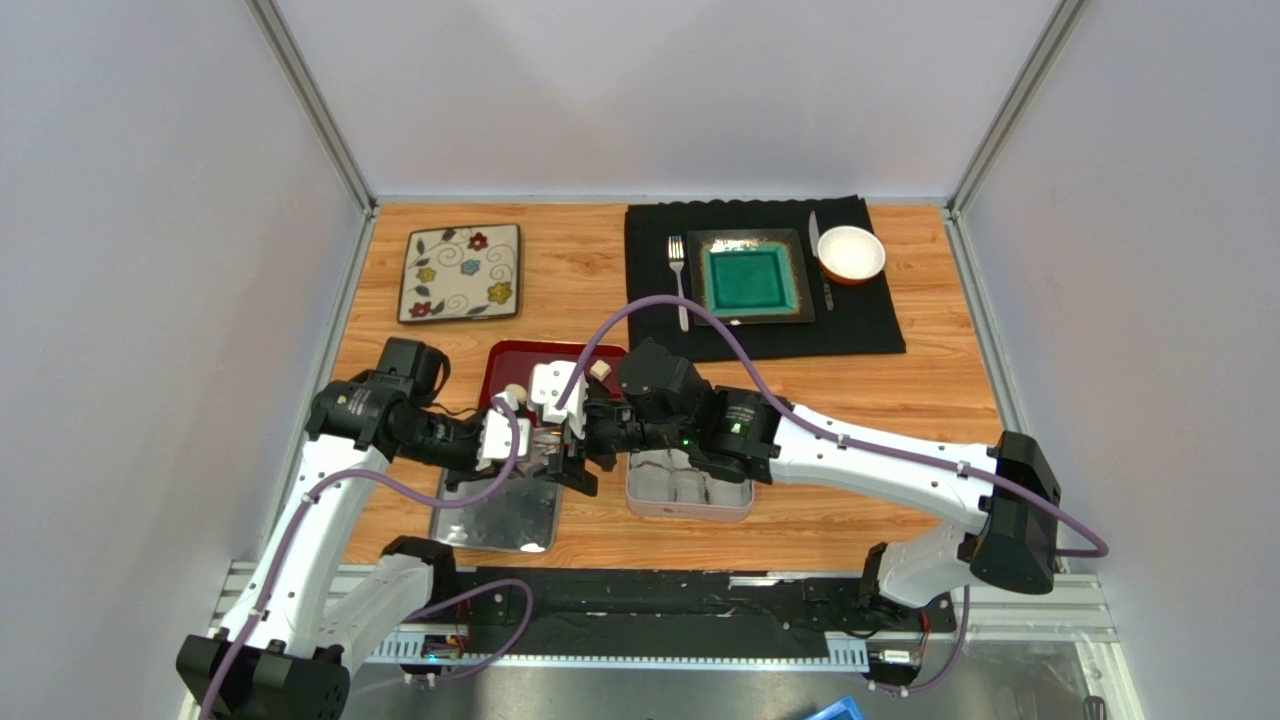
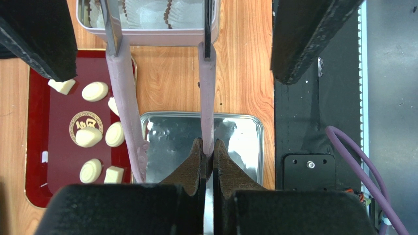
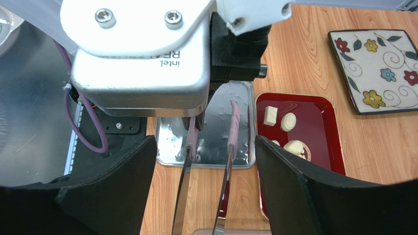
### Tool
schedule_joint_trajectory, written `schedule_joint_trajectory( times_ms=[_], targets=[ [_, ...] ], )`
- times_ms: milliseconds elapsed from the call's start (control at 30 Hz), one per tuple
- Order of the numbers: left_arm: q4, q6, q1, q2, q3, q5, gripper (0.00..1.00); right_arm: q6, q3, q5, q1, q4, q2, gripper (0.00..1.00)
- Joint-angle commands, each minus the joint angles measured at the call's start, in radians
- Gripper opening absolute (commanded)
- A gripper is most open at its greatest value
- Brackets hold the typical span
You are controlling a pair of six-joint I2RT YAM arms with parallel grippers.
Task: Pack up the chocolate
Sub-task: Pick up the clamp from the center of the board.
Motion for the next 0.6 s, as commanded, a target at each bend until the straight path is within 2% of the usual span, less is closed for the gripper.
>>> schedule_joint_trajectory(
  times_ms=[0, 300, 567],
  targets=[
    [-0.135, -0.009, -0.005, -0.008, 0.048, 0.065, 0.0, 0.007, 0.003, 0.01, 0.008, 0.04, 0.01, 0.76],
    [-0.135, -0.017, -0.005, -0.012, 0.048, 0.052, 0.0, -0.02, 0.038, 0.023, 0.008, -0.02, 0.013, 0.59],
    [-0.135, -0.02, -0.005, -0.016, 0.045, 0.048, 0.0, -0.082, 0.107, 0.019, 0.008, -0.167, 0.017, 0.61]
  ],
)
